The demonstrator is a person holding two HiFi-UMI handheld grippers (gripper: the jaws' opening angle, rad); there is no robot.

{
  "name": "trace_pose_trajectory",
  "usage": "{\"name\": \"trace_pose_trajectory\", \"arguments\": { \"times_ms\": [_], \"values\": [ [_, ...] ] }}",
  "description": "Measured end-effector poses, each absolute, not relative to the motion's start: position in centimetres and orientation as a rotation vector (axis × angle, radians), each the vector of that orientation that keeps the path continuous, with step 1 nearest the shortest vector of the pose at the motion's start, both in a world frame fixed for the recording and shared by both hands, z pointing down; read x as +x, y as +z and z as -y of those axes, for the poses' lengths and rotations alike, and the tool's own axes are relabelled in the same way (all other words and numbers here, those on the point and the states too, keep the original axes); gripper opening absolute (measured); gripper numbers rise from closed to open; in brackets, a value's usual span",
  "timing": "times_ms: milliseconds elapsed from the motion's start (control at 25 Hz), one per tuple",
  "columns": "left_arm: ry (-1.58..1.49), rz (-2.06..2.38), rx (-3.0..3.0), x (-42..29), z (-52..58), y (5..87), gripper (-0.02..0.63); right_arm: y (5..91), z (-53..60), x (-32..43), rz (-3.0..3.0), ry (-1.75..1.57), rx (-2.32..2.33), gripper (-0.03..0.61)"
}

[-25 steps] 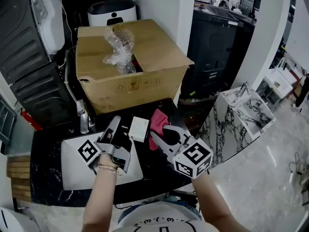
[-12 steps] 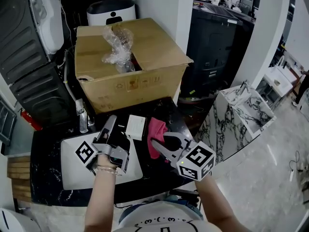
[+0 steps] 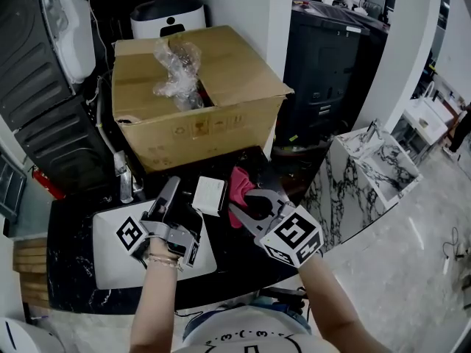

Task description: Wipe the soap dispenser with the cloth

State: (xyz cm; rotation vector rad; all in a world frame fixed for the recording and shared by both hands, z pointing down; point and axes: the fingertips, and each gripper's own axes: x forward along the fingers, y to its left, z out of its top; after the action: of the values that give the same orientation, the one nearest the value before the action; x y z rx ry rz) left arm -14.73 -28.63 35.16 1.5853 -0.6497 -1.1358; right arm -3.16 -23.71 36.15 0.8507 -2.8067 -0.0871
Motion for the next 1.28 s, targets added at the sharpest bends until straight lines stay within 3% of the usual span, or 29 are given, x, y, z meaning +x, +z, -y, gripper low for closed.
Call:
{"name": "trace_pose_trajectory", "arguments": {
  "times_ms": [320,480,840,1280],
  "values": [
    [-1.107,0.713,1.596,-14.8,29.1,36.4,0.101,39.3,19.0,-4.8,2.787,-0.094,0.492,0.055],
    [-1.035,0.825,1.670,-14.1,29.4,37.4,0.101,41.4,19.4,-3.7,2.752,0.003,0.523,0.055],
    [-0.368,1.654,2.006,-12.9,32.8,42.1,0.103,44.5,24.0,3.6,2.693,0.309,0.892,0.055],
    [0.254,2.119,2.225,-6.8,35.5,46.2,0.104,47.0,27.1,10.8,2.633,0.431,0.941,0.055]
  ]
}}
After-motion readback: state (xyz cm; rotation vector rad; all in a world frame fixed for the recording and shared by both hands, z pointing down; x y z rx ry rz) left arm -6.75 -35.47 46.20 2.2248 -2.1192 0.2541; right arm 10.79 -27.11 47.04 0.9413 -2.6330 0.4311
